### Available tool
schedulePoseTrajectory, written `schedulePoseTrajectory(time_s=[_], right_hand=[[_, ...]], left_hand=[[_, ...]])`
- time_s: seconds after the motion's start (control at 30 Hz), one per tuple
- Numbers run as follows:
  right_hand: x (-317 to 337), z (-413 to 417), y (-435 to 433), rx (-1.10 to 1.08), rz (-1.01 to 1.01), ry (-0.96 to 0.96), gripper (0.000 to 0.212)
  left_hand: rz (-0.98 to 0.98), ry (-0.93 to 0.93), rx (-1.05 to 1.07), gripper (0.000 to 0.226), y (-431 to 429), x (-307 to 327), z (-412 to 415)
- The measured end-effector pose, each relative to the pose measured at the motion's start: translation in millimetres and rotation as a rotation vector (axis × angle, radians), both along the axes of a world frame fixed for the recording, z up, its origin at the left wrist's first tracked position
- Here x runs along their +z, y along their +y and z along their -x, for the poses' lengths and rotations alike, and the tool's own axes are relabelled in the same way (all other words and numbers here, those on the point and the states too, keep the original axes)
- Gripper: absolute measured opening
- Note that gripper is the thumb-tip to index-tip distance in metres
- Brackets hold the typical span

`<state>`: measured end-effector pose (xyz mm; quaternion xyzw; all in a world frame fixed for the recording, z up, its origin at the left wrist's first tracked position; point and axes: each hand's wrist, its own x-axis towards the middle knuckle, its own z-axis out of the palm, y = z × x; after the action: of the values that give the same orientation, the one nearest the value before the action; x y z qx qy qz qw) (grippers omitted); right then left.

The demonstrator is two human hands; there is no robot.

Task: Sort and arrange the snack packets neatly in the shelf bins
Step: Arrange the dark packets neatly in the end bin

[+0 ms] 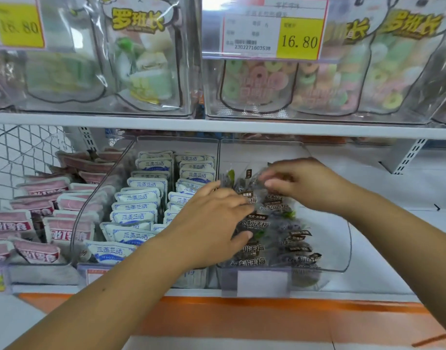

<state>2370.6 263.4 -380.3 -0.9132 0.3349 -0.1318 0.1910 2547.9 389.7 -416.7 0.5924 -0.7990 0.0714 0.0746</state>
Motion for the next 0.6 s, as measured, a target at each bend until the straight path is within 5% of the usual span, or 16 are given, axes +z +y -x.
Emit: schedulePoseTrajectory(time_s=[0.17, 0.43, 0.6], right_hand=[[-22, -36, -15, 0.1, 0.048, 0.332, 0.025], [-45, -11, -19, 0.22, -0.011, 0.366, 0.029], [-30, -10, -28, 0.195, -0.271, 0.363, 0.026]], left_hand=[[-0.065, -0.127, 0.021, 0.044, -3, -1, -5], [0.044, 0.063, 0.059, 0.039, -7, 2, -5], [-0.141, -0.134, 0.042, 0.05, -28, 16, -10]])
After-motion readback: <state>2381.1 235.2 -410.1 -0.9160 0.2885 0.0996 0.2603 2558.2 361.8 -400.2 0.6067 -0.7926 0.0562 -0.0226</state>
